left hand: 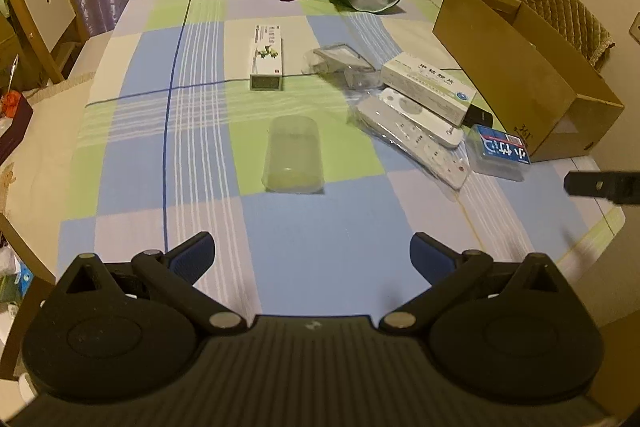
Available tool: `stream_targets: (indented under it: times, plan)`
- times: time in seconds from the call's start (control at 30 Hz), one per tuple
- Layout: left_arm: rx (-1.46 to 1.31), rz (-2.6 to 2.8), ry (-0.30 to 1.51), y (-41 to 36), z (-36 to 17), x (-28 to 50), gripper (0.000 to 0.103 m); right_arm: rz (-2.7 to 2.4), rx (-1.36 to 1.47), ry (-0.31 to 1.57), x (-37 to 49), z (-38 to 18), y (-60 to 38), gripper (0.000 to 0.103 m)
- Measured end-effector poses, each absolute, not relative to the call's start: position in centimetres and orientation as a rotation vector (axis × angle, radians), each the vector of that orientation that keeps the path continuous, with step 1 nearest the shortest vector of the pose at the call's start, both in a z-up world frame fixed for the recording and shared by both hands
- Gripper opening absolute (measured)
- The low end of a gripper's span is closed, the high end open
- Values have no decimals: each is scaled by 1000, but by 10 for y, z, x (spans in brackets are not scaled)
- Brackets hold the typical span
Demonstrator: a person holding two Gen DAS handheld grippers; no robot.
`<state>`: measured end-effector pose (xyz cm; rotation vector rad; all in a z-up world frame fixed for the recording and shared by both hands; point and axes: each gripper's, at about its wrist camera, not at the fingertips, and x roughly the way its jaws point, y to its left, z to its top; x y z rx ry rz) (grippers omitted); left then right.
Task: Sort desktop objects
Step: 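Move both open tools back over the remaining table objects, then close the left tool around the clear plastic cup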
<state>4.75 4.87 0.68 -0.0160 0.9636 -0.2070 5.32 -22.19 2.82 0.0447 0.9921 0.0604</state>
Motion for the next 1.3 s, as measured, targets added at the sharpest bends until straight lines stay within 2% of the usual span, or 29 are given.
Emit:
stream_targets:
  times: [0.87, 1.0, 1.03, 1.07, 1.1, 1.3]
  plan:
    - [19, -11, 993, 24, -1, 51, 101, 402, -114, 978, 83, 11, -210, 102]
    - [51, 9, 977, 23, -2, 56, 99, 473, -169, 960, 86, 3, -199, 102]
    - [56, 9, 973, 23, -2, 58, 98, 491, -187, 955, 86, 2, -195, 99]
    - [61, -2, 971, 24, -5, 63, 98, 505, -204, 953, 87, 0, -191, 88]
    - [66, -14, 969, 25, -8, 68, 98, 516, -220, 954, 88, -3, -186, 84]
    - [96, -86, 957, 30, -24, 102, 95, 500, -276, 958, 98, -11, -169, 83]
